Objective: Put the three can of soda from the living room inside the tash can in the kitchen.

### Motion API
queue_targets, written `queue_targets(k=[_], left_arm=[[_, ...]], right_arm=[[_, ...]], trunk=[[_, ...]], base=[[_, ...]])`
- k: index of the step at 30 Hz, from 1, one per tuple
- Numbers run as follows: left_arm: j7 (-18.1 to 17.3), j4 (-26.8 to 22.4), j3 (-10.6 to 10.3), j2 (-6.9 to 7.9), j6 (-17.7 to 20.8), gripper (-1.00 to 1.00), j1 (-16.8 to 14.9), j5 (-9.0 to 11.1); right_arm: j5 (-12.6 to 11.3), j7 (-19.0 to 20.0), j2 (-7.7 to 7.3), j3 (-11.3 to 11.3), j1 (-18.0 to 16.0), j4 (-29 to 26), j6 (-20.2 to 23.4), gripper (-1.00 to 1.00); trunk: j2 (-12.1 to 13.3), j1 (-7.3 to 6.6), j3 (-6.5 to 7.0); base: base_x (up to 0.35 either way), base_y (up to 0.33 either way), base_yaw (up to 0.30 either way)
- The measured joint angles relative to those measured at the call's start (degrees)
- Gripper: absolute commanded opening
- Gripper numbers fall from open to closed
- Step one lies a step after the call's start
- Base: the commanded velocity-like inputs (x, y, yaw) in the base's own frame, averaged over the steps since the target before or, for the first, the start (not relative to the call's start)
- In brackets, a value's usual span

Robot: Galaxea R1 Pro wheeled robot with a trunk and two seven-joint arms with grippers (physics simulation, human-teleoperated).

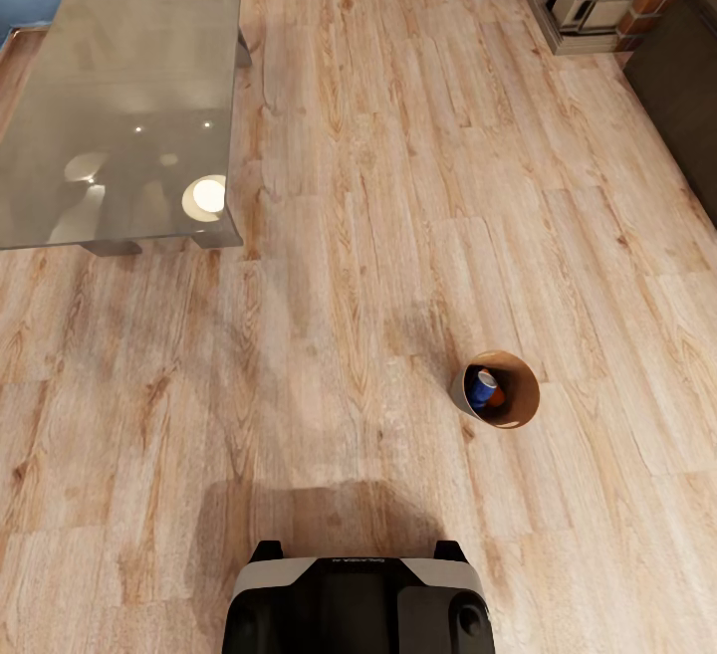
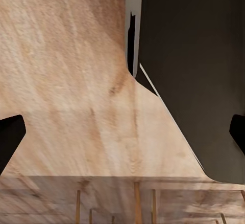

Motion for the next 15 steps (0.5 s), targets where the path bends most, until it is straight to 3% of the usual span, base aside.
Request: queue_targets(k=[15], left_arm=[[0.0, 0.0, 0.01, 0.0, 0.0, 1.0, 0.0, 0.0]], right_arm=[[0.0, -0.03, 0.0, 0.0, 0.01, 0.0, 0.01, 1.0]], trunk=[[0.0, 0.0, 0.0]], base=[[0.0, 0.0, 0.0]])
